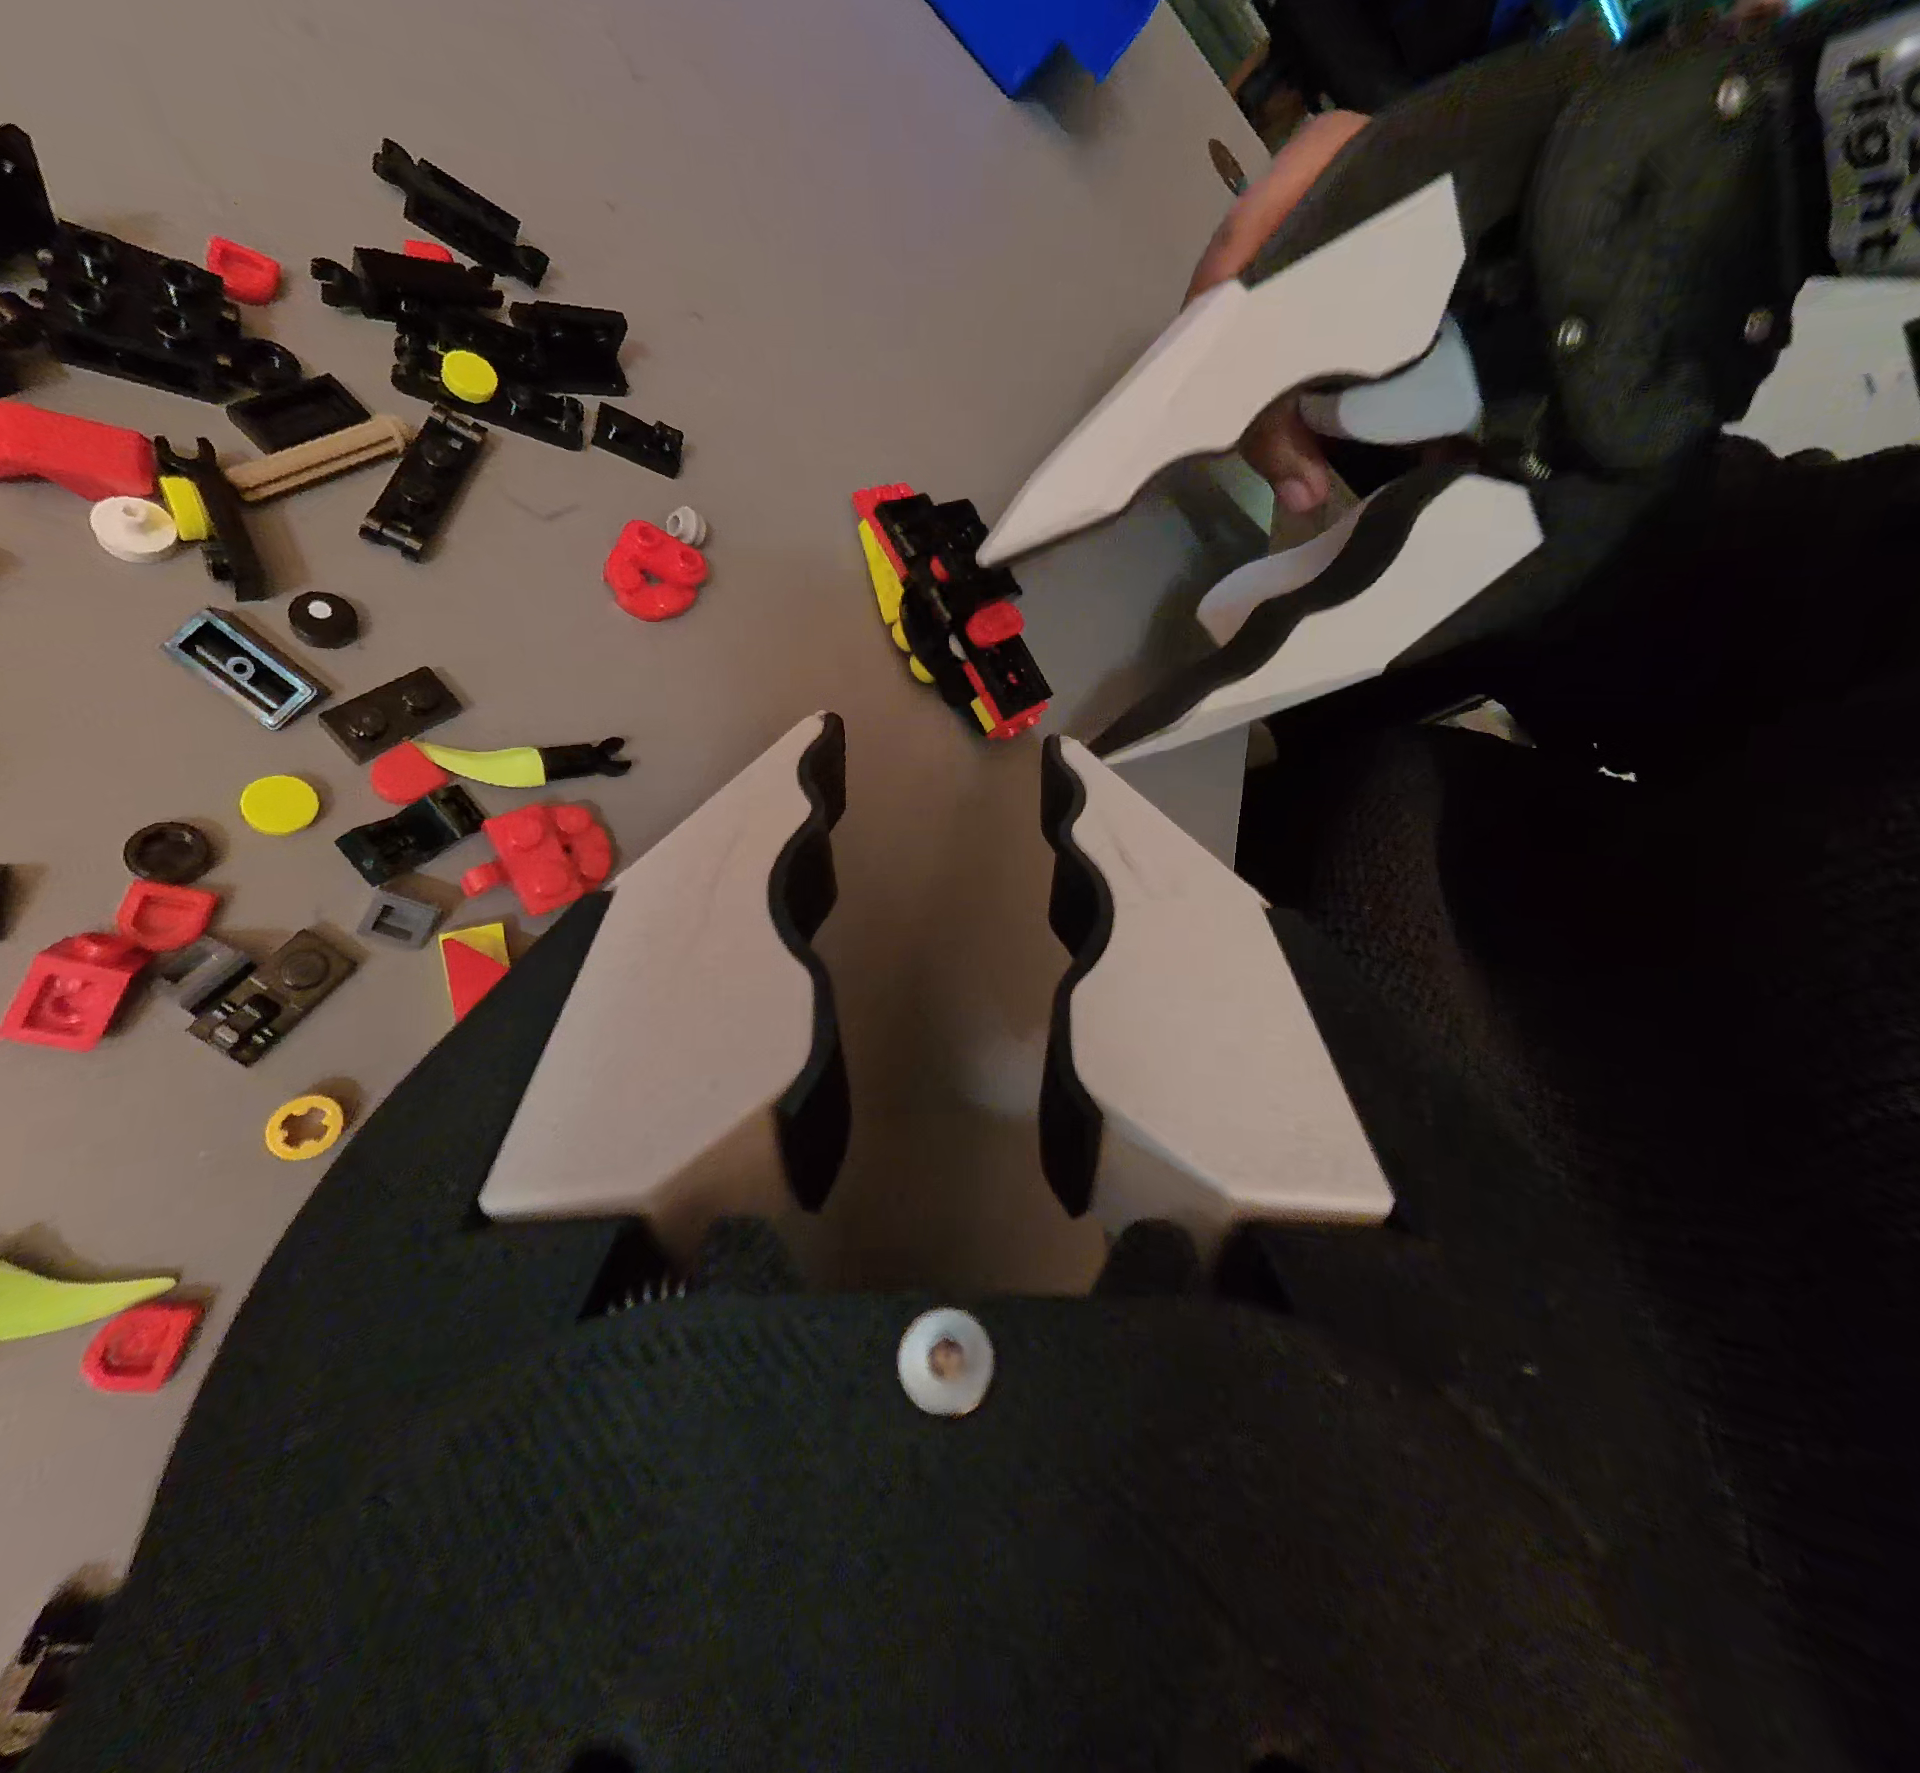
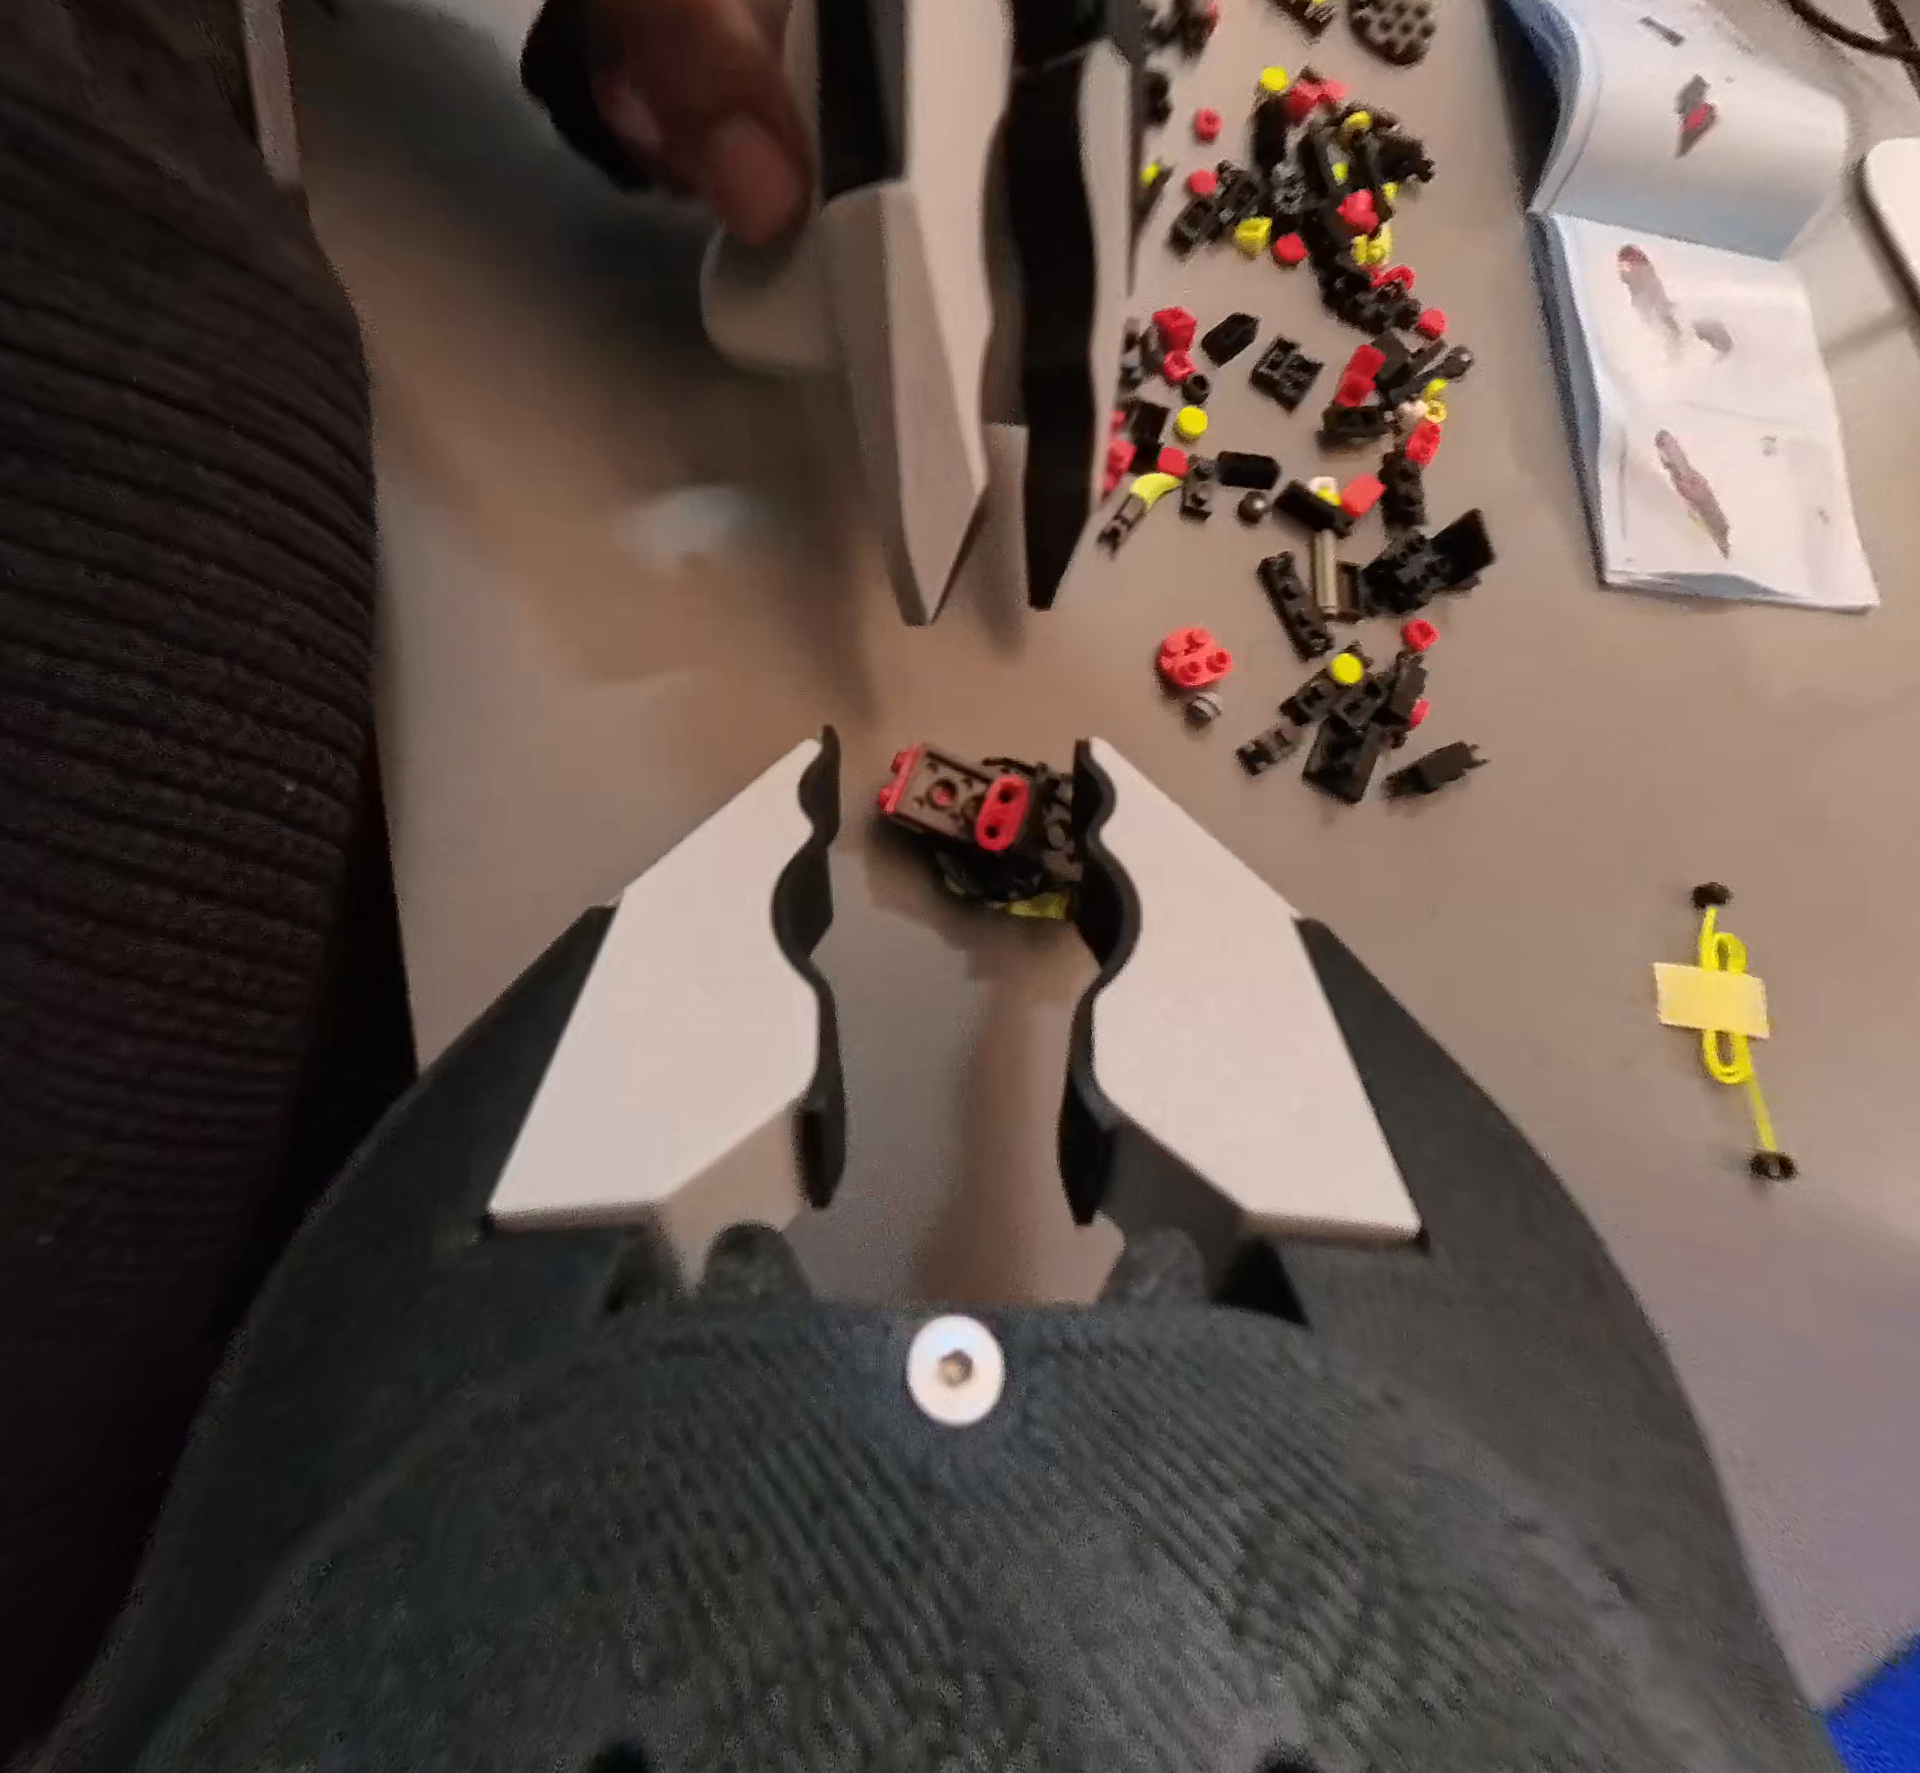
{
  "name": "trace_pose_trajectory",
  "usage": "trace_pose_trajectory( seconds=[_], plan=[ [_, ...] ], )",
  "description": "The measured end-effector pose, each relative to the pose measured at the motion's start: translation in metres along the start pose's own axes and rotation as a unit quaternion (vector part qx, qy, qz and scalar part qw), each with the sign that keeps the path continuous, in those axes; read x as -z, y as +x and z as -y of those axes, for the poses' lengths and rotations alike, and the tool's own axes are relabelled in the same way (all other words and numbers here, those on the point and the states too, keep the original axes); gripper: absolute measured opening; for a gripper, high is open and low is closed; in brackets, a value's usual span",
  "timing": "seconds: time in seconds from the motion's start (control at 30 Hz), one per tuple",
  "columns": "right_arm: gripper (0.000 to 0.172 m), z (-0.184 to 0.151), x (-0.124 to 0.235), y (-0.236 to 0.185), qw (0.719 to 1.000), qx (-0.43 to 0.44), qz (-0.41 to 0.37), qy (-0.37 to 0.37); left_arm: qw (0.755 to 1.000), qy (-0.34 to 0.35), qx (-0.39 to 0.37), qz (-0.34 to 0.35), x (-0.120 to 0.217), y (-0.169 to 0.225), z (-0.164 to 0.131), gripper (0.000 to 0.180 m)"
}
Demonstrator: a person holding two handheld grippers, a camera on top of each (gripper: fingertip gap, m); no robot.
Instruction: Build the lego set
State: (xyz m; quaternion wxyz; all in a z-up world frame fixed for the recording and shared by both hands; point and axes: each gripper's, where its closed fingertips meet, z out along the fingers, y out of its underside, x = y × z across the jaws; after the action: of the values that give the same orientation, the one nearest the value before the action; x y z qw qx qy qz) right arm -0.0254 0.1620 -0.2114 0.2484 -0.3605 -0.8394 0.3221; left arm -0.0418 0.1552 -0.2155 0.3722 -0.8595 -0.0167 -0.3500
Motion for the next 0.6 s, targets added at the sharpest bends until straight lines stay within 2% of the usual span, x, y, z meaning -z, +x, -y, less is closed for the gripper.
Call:
trace_pose_trajectory(
  seconds=[0.2,0.3,0.37,0.47,0.6],
  plan=[
    [0.055,0.003,0.013,0.021,0.993,-0.103,0.006,0.052,1.000,-0.001,0.000,-0.007,0.000,0.002,0.000,0.035],
    [0.071,0.001,0.011,0.021,0.975,-0.200,0.057,0.078,1.000,-0.003,0.000,-0.012,-0.001,0.004,-0.001,0.035],
    [0.072,0.000,0.011,0.018,0.961,-0.245,0.099,0.084,1.000,-0.003,0.000,-0.013,-0.001,0.004,-0.001,0.035],
    [0.073,-0.004,0.010,0.020,0.964,-0.238,0.092,0.078,1.000,-0.001,0.002,-0.017,-0.001,0.005,0.000,0.035],
    [0.073,-0.019,0.001,0.010,0.976,-0.202,0.080,0.020,0.999,0.003,0.013,-0.040,-0.001,0.013,0.001,0.029]
  ],
)
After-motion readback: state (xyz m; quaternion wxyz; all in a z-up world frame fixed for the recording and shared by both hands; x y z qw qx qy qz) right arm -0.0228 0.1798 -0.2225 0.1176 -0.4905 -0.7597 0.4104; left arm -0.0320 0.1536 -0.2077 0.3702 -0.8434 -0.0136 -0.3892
